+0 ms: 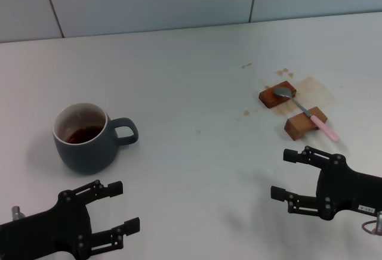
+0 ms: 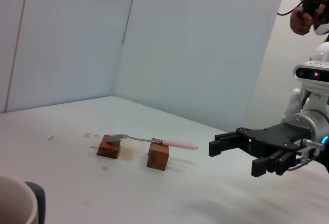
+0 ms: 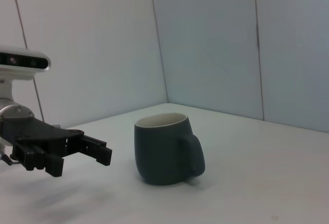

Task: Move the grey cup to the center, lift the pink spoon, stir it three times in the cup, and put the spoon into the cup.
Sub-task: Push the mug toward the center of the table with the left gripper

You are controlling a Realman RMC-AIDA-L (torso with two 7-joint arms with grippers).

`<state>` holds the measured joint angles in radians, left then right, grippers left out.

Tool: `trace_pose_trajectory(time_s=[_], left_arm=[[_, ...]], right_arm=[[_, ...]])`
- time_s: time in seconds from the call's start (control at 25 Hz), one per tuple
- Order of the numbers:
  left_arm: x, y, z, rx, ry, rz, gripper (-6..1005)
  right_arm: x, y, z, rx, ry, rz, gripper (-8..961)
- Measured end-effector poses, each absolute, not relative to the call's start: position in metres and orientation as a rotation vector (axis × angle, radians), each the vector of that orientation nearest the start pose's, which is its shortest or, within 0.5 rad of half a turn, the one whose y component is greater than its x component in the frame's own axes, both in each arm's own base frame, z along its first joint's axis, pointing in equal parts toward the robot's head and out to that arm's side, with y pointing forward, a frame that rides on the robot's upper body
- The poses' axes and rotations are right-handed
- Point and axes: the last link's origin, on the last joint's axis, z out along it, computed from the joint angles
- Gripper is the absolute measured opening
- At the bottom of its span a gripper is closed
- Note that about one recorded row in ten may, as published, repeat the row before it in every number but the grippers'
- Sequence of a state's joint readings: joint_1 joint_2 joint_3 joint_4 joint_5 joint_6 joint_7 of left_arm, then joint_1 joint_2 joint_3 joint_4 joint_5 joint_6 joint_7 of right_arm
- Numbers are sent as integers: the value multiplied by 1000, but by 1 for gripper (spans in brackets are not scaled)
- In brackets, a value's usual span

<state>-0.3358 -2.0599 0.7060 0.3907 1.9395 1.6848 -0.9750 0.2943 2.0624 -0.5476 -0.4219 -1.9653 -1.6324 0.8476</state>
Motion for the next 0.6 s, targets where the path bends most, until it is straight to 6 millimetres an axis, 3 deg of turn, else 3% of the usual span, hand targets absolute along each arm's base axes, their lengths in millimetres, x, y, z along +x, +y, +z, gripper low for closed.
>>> trace_pose_trajectory(time_s=[0.6], left_arm=[[-310, 243, -20, -2723, -556, -894, 716]], right_arm=[[331, 240, -15, -2558, 457, 783, 814]])
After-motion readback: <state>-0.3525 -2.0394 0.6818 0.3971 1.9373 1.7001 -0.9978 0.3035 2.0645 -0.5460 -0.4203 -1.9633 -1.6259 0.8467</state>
